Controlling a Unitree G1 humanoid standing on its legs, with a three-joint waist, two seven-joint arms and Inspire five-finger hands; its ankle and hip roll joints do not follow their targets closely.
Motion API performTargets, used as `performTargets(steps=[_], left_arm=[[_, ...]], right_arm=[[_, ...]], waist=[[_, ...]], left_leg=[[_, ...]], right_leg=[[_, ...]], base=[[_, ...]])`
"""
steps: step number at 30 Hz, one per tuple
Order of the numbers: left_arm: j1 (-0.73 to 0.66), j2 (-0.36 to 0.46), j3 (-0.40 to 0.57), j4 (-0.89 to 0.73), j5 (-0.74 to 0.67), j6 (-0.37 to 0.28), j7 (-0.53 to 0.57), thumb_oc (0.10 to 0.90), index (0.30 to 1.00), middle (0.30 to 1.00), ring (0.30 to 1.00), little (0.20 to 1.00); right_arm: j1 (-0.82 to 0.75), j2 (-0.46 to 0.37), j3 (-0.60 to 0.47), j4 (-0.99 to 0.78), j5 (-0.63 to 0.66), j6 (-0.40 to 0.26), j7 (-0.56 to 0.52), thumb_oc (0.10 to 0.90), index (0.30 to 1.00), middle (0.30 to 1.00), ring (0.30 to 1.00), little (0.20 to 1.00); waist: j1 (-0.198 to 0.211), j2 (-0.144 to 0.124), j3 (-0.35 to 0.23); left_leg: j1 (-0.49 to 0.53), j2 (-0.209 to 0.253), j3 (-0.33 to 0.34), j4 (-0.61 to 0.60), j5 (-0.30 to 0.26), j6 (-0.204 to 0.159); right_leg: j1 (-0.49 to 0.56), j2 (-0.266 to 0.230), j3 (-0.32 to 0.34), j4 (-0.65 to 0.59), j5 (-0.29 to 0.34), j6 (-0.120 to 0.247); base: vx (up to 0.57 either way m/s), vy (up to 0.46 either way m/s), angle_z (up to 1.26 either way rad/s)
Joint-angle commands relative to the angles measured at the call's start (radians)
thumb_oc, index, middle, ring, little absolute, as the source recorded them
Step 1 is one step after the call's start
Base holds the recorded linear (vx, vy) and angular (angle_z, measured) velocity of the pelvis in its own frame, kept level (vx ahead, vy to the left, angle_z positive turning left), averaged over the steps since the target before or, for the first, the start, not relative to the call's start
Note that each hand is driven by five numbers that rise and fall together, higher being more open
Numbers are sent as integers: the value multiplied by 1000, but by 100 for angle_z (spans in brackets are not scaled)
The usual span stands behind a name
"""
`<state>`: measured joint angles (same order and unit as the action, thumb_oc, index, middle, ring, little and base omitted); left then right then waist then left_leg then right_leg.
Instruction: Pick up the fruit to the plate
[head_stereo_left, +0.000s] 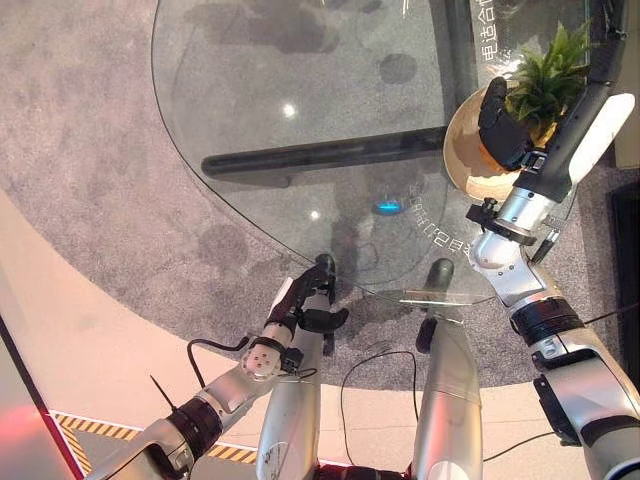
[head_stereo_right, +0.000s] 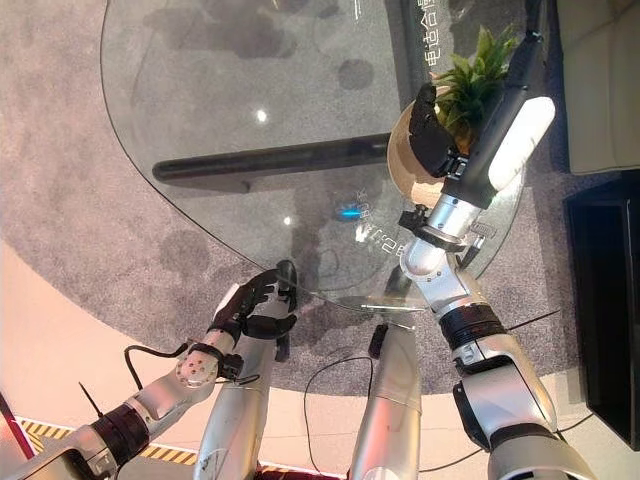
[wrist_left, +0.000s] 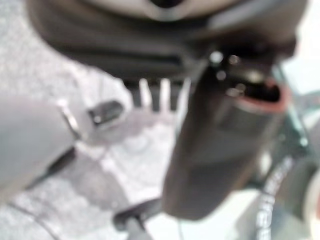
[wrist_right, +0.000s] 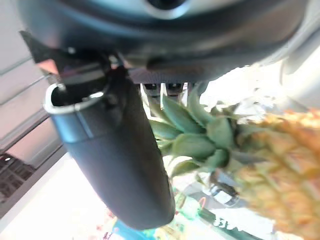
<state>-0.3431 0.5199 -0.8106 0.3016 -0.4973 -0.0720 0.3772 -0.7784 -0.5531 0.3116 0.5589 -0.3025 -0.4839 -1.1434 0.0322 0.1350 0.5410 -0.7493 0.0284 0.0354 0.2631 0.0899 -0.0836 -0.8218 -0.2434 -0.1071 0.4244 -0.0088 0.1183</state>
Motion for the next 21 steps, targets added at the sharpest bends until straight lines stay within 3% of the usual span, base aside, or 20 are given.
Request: performTargets(steps=[1,8,21], left_arm=[[89,-8,0,-84,16,-37,-12,800,900,900,900,900],[95,-8,7,-87,11,-36,-20,800,900,900,900,900],[107,-19,16,-76,22,-49,-17,800,900,900,900,900]], right_arm=[[-41,-85,-30,-147,-74,-20,-133,800,900,900,900,900],[-27,-96,-36,-193,-114,25,-163,800,900,900,900,900],[10,-86,-30,-242,-136,38,-125,800,900,900,900,900]], waist=[[-19,32,-21],[-26,35,-21],[-28,23,-21]], left_leg=[[28,-127,85,44,-120,57],[42,-126,92,43,-120,56],[62,-124,90,36,-120,59]], right_leg=[[69,141,-66,-118,24,-13],[83,141,-60,-120,21,-15],[106,141,-66,-125,18,-17]], base=[[0,0,0],[1,3,-1],[-2,0,-1]])
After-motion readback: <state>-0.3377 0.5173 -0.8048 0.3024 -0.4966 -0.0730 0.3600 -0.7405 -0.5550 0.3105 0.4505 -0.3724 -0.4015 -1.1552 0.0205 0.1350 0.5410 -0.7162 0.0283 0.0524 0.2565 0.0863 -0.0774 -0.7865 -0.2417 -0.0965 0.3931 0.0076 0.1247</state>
